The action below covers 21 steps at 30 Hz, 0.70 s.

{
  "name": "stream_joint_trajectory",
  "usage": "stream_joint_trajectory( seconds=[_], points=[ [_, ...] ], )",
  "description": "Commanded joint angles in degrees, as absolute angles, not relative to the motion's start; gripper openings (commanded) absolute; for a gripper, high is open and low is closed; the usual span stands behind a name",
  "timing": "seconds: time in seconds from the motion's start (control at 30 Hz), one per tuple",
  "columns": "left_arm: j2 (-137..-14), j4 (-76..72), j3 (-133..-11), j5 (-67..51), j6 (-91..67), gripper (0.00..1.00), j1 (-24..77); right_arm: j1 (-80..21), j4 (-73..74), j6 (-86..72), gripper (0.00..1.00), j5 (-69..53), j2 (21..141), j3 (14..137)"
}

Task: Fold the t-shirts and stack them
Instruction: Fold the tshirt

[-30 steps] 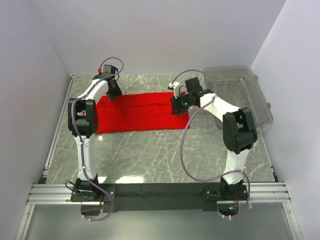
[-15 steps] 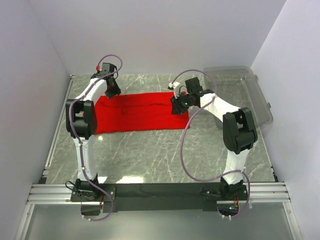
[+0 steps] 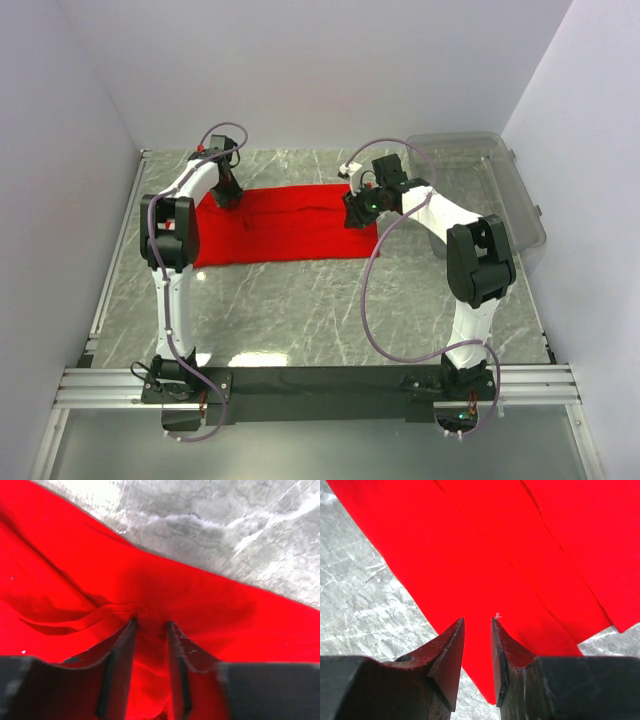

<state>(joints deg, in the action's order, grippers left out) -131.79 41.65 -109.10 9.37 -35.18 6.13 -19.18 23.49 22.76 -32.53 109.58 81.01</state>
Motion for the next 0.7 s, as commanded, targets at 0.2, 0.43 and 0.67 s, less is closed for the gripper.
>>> stream_joint_trajectory(
  seconds=[0.2,0.43,0.67],
  points=[
    [-131.6,41.7,-112.9,9.5,-35.2,0.12,6.2,-18.5,22.0,22.6,0.35,-33.3,106.1,81.0],
    [-129.4,40.3,-113.4,8.7,-33.2,0.01,6.2,-18.5,22.1,22.6,0.35,-33.4,106.4,80.9],
    [-126.7,35.0,-111.6,4.0,-30.9,0.01,6.3,-18.4,22.1,22.5,0.35,-33.7,106.5,81.0]
  ],
)
